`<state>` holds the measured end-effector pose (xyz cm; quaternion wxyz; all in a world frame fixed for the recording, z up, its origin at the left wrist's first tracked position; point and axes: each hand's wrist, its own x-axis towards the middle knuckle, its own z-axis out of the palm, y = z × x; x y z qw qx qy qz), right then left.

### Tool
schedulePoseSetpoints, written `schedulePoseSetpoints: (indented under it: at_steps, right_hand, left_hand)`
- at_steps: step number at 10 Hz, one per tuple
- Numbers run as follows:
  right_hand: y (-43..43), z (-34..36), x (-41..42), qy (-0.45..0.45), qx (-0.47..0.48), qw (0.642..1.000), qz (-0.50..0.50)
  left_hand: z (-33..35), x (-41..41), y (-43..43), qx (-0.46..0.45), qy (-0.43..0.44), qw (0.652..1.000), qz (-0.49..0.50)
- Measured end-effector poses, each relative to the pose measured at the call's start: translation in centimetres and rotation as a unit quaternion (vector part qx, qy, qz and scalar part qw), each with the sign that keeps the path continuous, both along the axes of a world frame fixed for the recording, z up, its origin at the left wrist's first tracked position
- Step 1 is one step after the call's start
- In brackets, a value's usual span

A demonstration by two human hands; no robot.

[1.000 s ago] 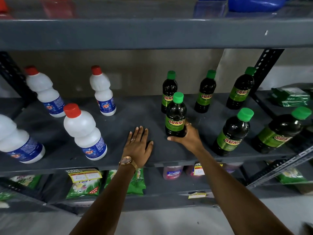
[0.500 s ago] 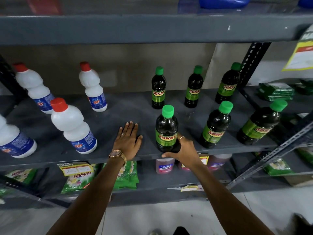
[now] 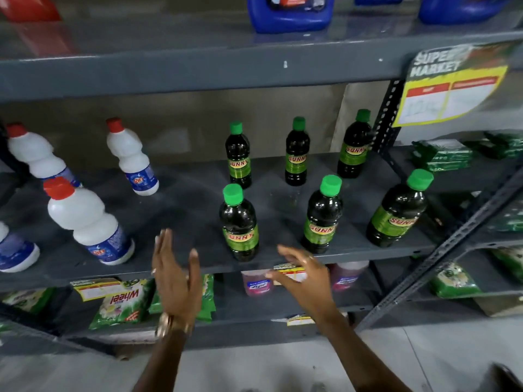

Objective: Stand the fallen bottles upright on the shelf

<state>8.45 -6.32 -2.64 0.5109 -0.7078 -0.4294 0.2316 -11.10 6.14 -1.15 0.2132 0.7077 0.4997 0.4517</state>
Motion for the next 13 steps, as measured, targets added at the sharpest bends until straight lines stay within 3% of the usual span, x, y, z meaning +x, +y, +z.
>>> schedulePoseSetpoints:
  at_steps: [1,2,3,4,5,7,10,12,13]
  right_hand:
    - [-5.4,0.0,3.6,-0.016,0.098,0.975,-0.201]
    - [-7.5,0.5,10.0,-0.026,0.148,0.932,-0.33]
    - [-7.0,0.0,16.0,-0.053,0.088,0.941,-0.324]
    - [-6.2,-0.2,18.3,-0.022,0.028,0.974,-0.225]
    - [-6.1,-1.4,19.2,-0.048,0.005,0.976,-0.214]
    - [-6.2,-2.6,19.5,-0.068,-0.016,0.982,-0.176]
    - [-7.0,-1.4,18.9,-0.051,-0.045,0.985,-0.158]
    - [-8.4,0.1,18.1,0.003,0.007,0.989,-0.148]
    - [-11.0,3.1,16.1,-0.012,0.148,0.971,-0.186]
  left_hand:
    - [1.1,3.0,-7.0,0.08,-0.009,0.993,-0.081]
    - [0.7,9.5,-10.3,0.116,0.005,0.966,-0.229]
    - [-0.2,16.0,-9.7,-0.013,-0.036,0.974,-0.224]
    - [-1.9,19.2,-7.8,-0.092,-0.014,0.976,-0.195]
    - [-3.1,19.6,-7.6,-0.076,0.035,0.981,-0.173]
    - [-3.1,19.9,-7.9,-0.072,-0.003,0.988,-0.136]
    - [-2.9,19.2,-7.3,-0.106,0.013,0.985,-0.138]
    - [-2.3,19.0,-7.7,-0.128,0.024,0.982,-0.137]
    - [-2.4,18.7,-7.5,-0.117,0.02,0.978,-0.173]
